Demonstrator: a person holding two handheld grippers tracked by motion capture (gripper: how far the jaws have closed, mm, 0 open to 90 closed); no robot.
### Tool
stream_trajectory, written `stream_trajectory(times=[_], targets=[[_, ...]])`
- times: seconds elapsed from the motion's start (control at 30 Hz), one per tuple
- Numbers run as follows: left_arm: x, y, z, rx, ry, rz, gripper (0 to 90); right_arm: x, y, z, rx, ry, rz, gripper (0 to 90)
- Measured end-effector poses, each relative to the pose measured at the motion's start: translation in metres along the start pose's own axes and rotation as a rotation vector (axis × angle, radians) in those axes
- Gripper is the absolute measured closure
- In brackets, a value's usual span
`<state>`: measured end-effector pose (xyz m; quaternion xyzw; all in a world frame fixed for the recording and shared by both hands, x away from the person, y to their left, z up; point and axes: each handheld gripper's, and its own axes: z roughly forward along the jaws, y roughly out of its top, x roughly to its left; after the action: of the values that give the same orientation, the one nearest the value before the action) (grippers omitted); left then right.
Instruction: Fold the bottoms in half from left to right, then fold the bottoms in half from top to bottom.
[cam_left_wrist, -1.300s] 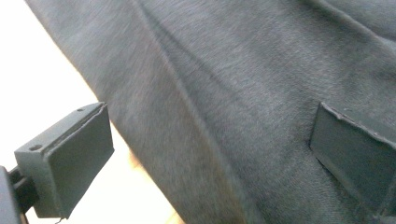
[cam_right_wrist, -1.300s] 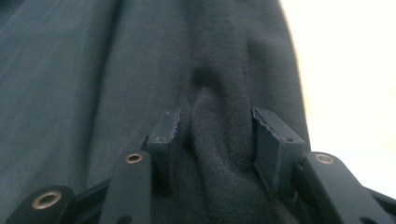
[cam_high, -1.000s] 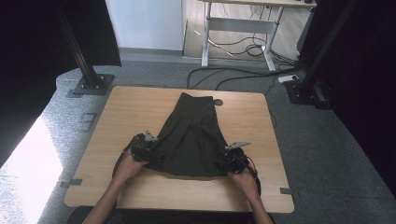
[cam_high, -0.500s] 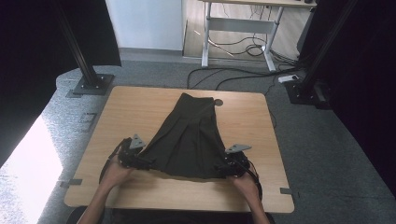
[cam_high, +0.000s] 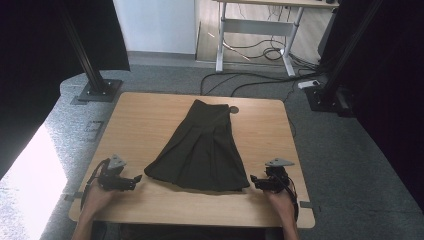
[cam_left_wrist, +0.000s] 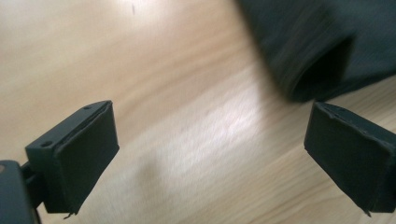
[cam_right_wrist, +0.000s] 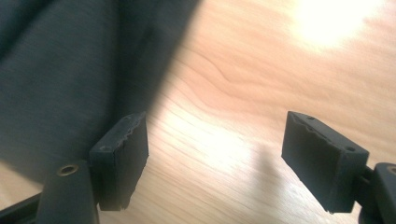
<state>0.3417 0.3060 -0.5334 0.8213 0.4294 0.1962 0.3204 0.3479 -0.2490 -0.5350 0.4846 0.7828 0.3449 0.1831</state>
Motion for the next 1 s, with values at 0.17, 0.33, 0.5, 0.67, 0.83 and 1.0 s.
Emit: stream_trajectory(times=[0.17, 0.33, 0.5, 0.67, 0.83, 1.0], targets=[[0.002, -0.009, 0.009, 0.035, -0.011, -0.009, 1.5, -0.009, -0.008, 0.007, 0.012, -0.009, 0.008, 21.6], [0.006, -0.01, 0.01, 0.043, -0.041, -0.029, 3.3, -0.011, -0.015, 0.012, -0.031, -0.019, -0.02, 15.1], [0.006, -0.01, 0.01, 0.043, -0.042, -0.03, 3.3, -0.011, -0.015, 0.014, -0.037, -0.025, -0.028, 12.4], [0.006, -0.009, 0.011, 0.054, -0.028, -0.043, 0.0, -0.011, -0.015, 0.014, -0.033, -0.032, -0.023, 10.5], [0.005, -0.009, 0.011, 0.055, -0.023, -0.049, 0.0, -0.011, -0.015, 0.014, -0.031, -0.033, -0.02, 10.1], [0.005, -0.008, 0.012, 0.054, -0.001, -0.073, 0.0, -0.011, -0.015, 0.014, -0.031, -0.036, -0.018, 9.6]])
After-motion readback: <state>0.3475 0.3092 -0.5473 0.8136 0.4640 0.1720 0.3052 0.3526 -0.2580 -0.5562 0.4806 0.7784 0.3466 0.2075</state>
